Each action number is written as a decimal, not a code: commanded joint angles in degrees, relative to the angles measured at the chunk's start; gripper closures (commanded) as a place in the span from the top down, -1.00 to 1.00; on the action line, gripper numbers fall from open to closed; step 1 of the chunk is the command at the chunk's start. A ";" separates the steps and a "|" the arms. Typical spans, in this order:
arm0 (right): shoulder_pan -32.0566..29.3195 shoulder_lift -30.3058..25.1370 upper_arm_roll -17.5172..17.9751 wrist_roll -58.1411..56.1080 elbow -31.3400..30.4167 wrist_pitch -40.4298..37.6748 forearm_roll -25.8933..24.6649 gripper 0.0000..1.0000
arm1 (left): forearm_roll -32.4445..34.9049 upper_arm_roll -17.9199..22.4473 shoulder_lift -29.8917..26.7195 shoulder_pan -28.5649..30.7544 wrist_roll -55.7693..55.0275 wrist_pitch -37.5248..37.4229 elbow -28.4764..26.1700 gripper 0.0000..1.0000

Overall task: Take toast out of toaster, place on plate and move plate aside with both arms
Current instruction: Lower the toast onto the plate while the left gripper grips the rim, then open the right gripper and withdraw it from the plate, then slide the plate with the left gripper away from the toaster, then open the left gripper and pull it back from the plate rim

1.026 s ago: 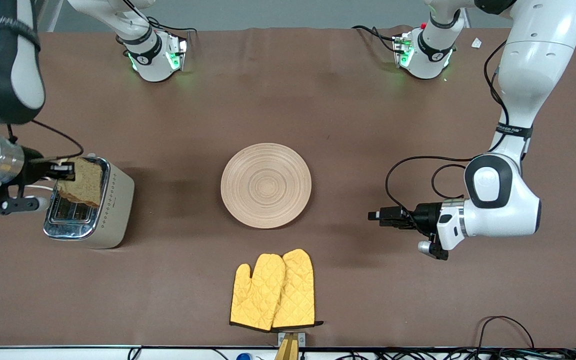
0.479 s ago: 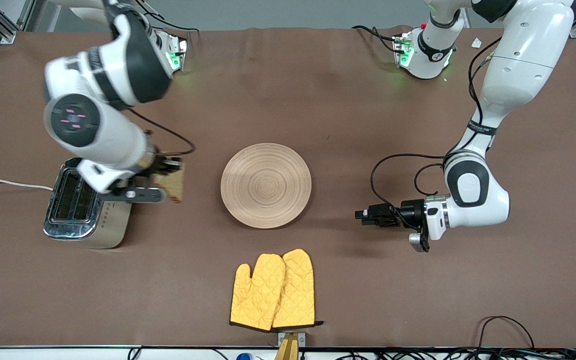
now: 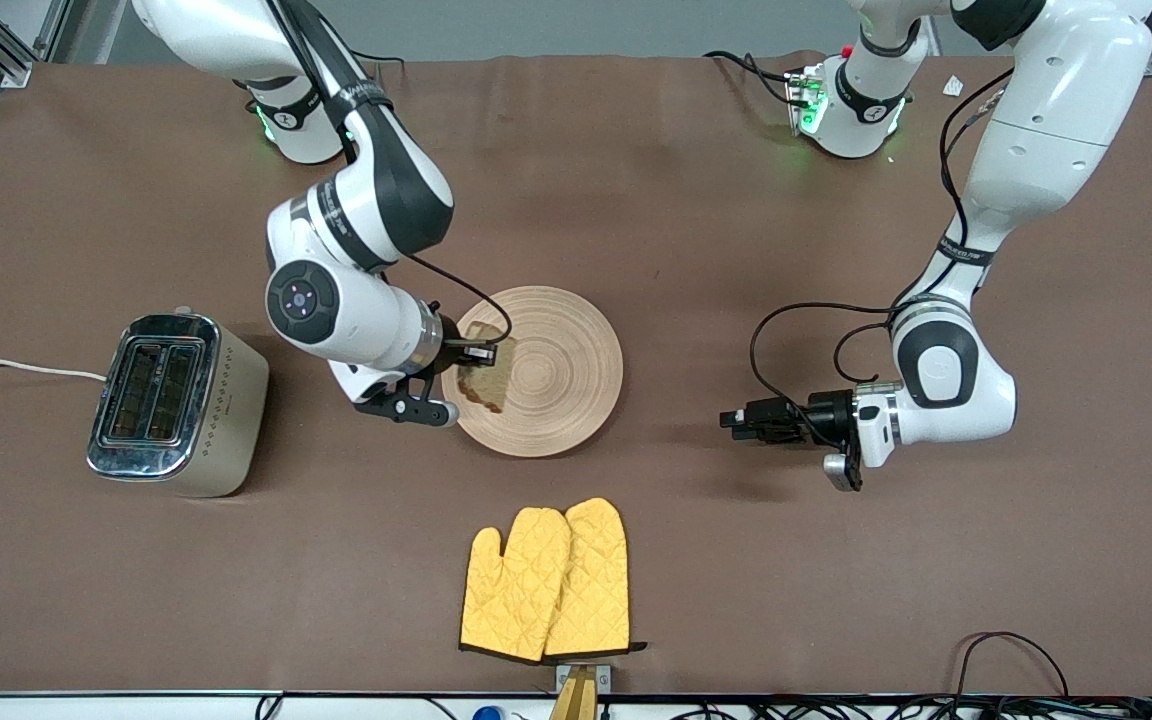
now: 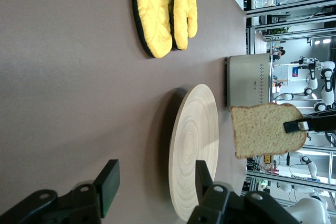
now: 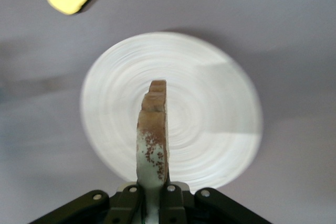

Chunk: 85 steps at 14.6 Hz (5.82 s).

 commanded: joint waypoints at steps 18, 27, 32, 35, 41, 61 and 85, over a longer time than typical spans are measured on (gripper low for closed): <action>-1.82 -3.43 -7.21 -9.46 -7.86 5.49 -9.78 1.00 | -17.39 -0.58 3.18 -15.67 6.71 11.53 -2.54 0.11; -5.25 -14.59 -21.38 -22.30 -7.58 -5.69 -14.18 1.00 | -16.79 -0.40 4.06 -17.16 6.71 12.85 -3.41 -0.05; -14.73 -21.52 -15.86 -26.26 -7.23 -9.21 -22.79 1.00 | -16.79 -0.49 4.41 -18.13 6.62 12.85 -4.56 -0.25; -22.36 -26.10 -8.93 -26.00 -7.23 -12.28 -25.79 1.00 | -16.79 -0.40 4.50 -18.66 6.44 13.37 -4.82 -0.49; -26.09 -32.78 -3.90 -26.35 -7.23 -17.38 -25.97 1.00 | -16.61 -0.31 4.24 -18.84 6.00 13.81 -4.03 -0.99; -27.14 -33.23 -3.89 -31.01 -4.43 -21.70 -29.13 1.00 | 18.28 -0.05 -1.22 21.84 -2.26 -12.47 5.20 -1.00; -25.82 -32.70 -4.33 -35.40 -1.34 -24.16 -28.60 1.00 | 59.29 -10.05 -5.06 29.24 -24.03 -12.55 19.61 1.00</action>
